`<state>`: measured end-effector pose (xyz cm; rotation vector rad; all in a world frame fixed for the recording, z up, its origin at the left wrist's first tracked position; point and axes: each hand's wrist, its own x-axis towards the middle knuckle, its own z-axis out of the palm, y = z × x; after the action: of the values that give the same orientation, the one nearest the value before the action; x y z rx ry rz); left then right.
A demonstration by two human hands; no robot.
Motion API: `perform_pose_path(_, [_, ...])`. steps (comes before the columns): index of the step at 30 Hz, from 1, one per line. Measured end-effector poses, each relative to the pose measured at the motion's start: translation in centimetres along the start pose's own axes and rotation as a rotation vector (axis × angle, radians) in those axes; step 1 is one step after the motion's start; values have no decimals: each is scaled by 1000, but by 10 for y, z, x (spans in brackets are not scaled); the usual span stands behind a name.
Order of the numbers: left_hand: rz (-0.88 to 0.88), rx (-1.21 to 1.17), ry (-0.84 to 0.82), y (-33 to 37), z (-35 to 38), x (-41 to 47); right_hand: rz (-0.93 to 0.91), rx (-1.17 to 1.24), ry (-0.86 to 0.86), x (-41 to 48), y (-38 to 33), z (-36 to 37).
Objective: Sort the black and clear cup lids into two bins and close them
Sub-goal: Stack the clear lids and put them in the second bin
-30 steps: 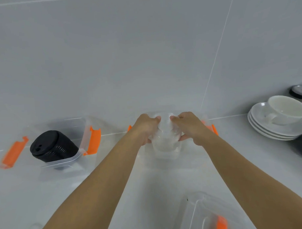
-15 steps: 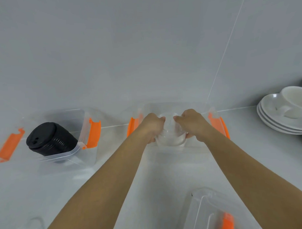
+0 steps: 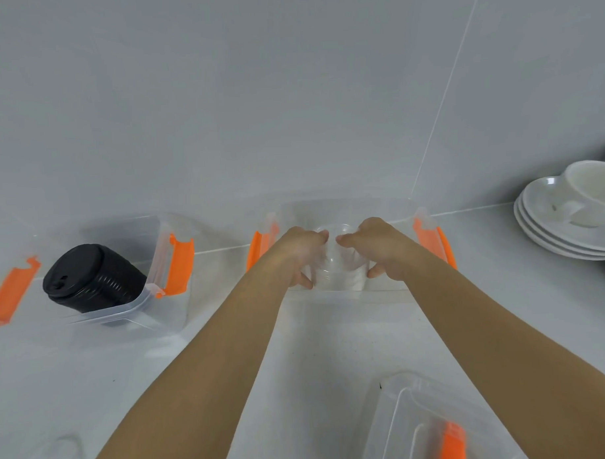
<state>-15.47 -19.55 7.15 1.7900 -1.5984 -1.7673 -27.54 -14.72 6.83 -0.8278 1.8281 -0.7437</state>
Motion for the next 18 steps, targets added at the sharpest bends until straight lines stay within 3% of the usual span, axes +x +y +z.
perform_pose_path(5, [6,18,-11,0,1,0,-29,-2,7,-1,3,0])
perform_pose_path(13, [-11,173,-7,-1,3,4,-61,-217,-15,-4,-1,2])
perform_pose_path(18, [-4,193,-22,0,1,1,-61,-195,-7,-2,0,1])
